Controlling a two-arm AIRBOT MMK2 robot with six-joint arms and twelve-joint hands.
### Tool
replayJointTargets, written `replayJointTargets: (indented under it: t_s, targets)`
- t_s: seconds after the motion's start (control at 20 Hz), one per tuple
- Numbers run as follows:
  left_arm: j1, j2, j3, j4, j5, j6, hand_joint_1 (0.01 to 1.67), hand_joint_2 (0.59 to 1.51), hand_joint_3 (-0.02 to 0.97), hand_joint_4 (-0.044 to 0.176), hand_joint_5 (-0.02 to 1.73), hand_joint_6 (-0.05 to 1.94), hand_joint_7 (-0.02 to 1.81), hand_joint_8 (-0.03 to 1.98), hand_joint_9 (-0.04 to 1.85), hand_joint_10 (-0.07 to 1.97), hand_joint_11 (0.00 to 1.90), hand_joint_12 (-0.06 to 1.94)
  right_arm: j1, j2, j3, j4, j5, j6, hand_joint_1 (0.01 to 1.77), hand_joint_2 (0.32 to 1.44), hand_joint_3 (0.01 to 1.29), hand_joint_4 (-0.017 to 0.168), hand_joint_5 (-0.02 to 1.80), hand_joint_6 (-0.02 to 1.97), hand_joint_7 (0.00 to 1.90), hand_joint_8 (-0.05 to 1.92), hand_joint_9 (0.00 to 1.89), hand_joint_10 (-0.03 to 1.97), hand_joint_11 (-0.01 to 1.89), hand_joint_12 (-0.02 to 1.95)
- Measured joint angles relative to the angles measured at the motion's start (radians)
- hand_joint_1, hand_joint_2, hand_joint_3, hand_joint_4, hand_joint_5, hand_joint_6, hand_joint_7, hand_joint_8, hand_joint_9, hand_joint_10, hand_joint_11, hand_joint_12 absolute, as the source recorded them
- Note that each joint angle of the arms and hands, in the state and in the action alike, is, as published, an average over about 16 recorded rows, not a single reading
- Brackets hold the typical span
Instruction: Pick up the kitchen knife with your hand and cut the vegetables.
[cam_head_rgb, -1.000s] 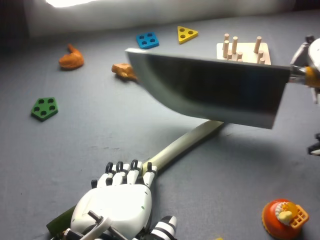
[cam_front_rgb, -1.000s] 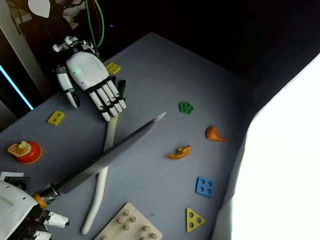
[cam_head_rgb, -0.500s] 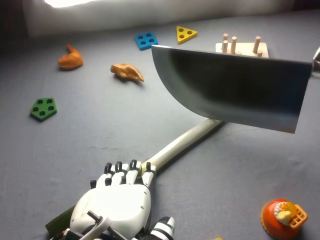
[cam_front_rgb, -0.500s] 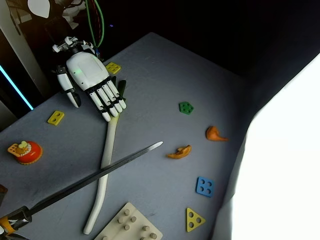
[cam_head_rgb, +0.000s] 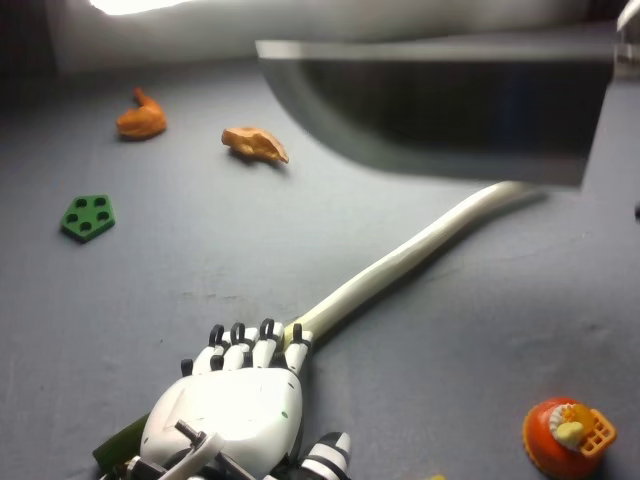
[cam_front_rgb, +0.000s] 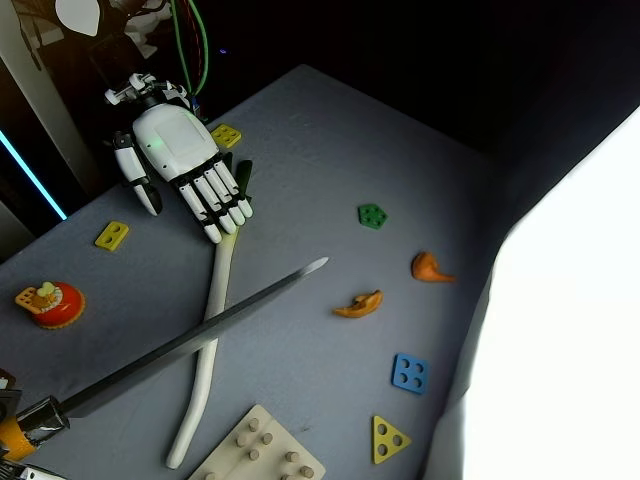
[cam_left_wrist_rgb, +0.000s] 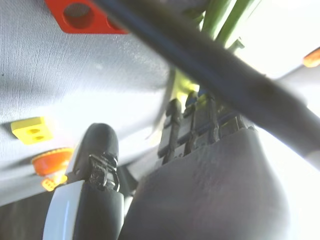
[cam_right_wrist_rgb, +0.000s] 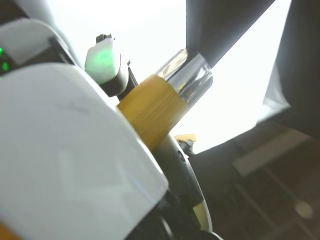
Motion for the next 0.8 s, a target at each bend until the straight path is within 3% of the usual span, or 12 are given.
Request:
replayJointTargets:
  t_s: [0.4, 0.8]
  targets:
    - [-0.005, 0.002, 0.0, 0.001, -0.002, 0.001, 0.38, 1.401, 0.02, 0.007, 0.09, 0.01, 0.04, -0.02, 0.06, -0.01, 0.02, 0.14, 0.048, -0.066, 0.184, -0.09, 0.012, 0.143, 1.55, 0.71, 0.83, 0.167, 1.31, 1.89, 1.54, 1.88, 1.62, 1.92, 1.7, 1.93]
    - [-0.034, 0.026, 0.003, -0.013, -0.037, 0.017, 0.38, 1.402, 0.017, 0.006, 0.09, 0.02, 0.06, -0.01, 0.07, 0.0, 0.02, 0.19, 0.038, -0.16, 0.416, -0.198, -0.026, 0.356, 1.56, 0.69, 0.86, 0.167, 1.29, 1.89, 1.54, 1.88, 1.62, 1.92, 1.7, 1.93]
